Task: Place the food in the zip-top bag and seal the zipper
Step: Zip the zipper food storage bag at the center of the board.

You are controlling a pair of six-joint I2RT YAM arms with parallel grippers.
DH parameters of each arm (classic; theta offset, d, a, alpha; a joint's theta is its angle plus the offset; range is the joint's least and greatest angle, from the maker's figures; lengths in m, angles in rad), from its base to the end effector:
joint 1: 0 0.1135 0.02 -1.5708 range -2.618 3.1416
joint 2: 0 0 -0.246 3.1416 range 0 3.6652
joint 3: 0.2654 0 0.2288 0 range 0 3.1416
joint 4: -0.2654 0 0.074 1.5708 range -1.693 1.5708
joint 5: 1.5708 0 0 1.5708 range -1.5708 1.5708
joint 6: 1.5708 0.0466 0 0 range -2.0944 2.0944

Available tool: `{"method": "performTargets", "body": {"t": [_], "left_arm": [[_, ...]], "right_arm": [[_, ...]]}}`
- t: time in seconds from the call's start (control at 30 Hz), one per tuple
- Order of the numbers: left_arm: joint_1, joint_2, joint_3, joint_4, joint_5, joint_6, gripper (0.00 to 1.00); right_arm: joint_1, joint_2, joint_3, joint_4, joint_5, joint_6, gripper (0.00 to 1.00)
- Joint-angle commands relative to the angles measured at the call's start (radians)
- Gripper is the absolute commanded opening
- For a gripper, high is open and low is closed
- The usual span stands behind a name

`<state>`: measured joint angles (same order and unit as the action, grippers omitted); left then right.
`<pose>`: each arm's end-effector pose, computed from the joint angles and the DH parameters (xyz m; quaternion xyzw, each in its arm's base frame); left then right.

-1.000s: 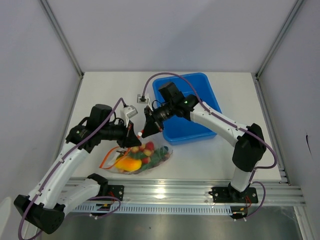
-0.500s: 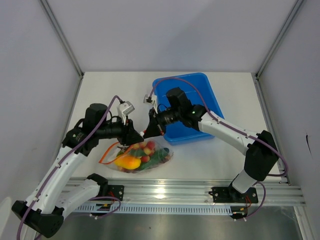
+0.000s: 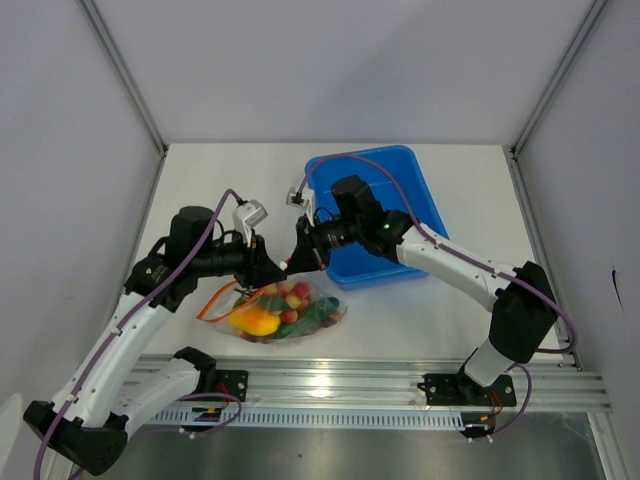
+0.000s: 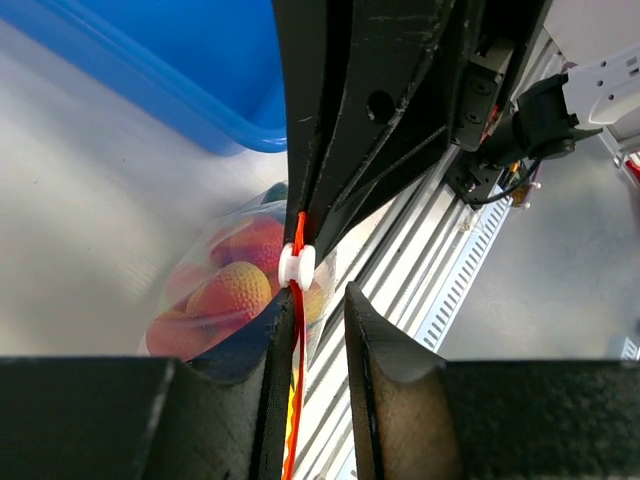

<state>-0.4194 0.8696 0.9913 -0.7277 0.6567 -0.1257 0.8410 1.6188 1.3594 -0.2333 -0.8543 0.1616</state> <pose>0.1385 -0.0929 0.3247 0.2707 0.8076 -0.3933 0.3460 0.2090 0.2863 0.3111 -0.4608 0.6656 0.5363 0.2389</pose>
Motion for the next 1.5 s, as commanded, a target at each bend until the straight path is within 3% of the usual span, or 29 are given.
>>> {"method": "performTargets", "body": {"t": [0.0,0.23,0.4,0.6,1.07,1.13,1.17,1.23,1.47], "left_arm": [[-0.002,-0.015,0.017,0.091,0.000,-0.040,0.28],[0.010,-0.044,0.018,0.053,-0.109,-0.074,0.48],[0.014,-0.049,0.017,0.077,-0.085,-0.087,0.51],[0.014,-0.021,0.015,0.076,-0.035,-0.084,0.37],[0.014,-0.049,-0.032,0.037,-0.045,-0.061,0.30],[0.016,-0.049,-0.042,0.040,-0.049,-0.060,0.24],[0.018,-0.050,-0.042,0.040,-0.052,-0.060,0.15],[0.018,-0.050,-0.040,0.037,-0.066,-0.061,0.08],[0.019,-0.070,-0.036,0.007,-0.146,-0.058,0.00]], "right_arm": [[0.033,-0.034,0.017,0.048,0.006,0.006,0.00],[0.036,-0.030,0.029,0.028,0.012,-0.004,0.00],[0.038,-0.030,0.029,0.025,0.017,-0.004,0.00],[0.038,-0.031,0.038,0.020,0.029,-0.002,0.00],[0.020,-0.030,0.030,0.043,0.038,0.036,0.00],[0.017,-0.030,0.026,0.054,0.038,0.047,0.00],[0.017,-0.030,0.023,0.058,0.041,0.050,0.00],[0.017,-0.036,0.014,0.074,0.049,0.065,0.00],[0.020,-0.054,-0.011,0.123,0.127,0.131,0.00]]}}
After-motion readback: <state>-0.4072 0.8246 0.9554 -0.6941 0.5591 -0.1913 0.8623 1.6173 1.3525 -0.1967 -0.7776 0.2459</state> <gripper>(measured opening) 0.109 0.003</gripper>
